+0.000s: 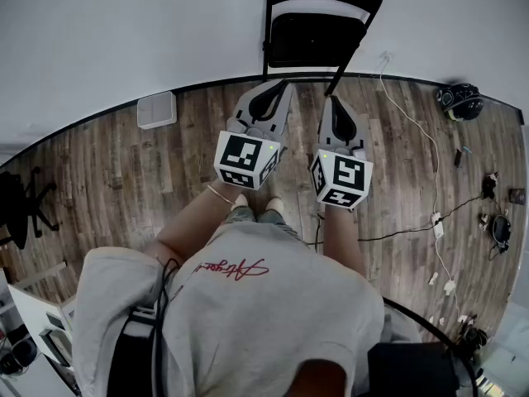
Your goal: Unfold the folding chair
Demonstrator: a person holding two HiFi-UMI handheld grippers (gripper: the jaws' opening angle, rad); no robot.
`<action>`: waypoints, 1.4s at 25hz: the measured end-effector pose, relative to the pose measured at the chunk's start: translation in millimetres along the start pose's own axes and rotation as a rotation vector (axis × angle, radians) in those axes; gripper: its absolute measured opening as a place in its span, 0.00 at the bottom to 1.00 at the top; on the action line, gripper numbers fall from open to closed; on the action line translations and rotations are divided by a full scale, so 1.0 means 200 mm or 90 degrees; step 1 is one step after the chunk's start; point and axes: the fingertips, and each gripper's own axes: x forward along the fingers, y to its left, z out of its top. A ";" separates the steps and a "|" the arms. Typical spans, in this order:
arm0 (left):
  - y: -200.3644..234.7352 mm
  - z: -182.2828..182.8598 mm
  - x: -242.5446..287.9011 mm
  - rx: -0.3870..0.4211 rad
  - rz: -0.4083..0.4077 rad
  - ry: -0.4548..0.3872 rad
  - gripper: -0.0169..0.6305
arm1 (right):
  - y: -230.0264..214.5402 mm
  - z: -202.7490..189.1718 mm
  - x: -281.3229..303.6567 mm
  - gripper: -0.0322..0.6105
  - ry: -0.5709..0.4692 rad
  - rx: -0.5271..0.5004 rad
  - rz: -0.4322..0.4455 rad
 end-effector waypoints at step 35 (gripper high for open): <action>0.17 -0.16 0.32 -0.011 0.062 0.017 0.05 | -0.22 -0.13 0.35 0.08 0.029 -0.036 0.032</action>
